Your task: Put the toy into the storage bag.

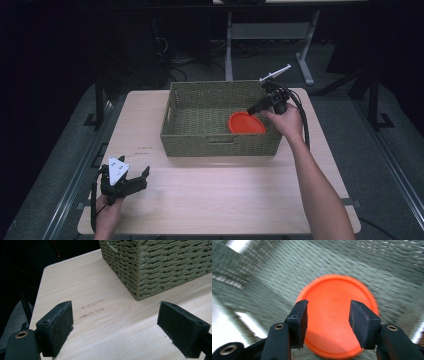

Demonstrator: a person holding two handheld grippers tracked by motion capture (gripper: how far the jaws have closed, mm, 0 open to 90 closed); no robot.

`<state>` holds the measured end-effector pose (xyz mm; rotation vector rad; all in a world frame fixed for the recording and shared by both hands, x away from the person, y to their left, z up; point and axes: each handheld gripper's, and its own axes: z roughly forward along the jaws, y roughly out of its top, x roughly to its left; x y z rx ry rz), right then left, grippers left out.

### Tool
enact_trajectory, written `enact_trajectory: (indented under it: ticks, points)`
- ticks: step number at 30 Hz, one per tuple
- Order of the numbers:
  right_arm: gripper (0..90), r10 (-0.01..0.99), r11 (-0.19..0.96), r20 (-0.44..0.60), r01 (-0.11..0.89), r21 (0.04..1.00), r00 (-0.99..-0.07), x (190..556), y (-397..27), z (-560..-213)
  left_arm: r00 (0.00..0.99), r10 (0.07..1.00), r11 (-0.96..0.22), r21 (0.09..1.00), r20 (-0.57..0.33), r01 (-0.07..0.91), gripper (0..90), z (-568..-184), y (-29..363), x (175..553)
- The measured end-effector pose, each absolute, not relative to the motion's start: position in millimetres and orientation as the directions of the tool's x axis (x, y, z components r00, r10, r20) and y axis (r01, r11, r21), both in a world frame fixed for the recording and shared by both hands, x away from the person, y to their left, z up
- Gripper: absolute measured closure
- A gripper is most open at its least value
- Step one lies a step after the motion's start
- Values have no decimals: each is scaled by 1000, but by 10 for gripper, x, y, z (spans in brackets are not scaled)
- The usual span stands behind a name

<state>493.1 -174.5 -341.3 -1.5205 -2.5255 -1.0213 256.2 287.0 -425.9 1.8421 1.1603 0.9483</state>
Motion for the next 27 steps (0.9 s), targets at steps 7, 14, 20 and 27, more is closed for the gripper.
enact_trajectory:
  ticks: [7, 14, 20, 27]
  points:
    - [435, 757, 288, 379, 793, 537, -532, 4868, -1798, -3356, 313, 930, -307, 875, 193, 374, 128, -4255, 2884, 2561]
    - [400, 749, 296, 373, 781, 550, -547, 4801, -1846, -3277, 313, 930, -308, 876, 195, 370, 129, -4259, 2879, 2562]
    - [381, 740, 303, 365, 764, 570, -565, 4695, -1931, -3174, 314, 929, -310, 874, 195, 375, 128, -4258, 2872, 2558]
    - [358, 720, 299, 373, 746, 595, -586, 4562, -2018, -3125, 314, 929, -311, 874, 196, 374, 128, -4261, 2866, 2558]
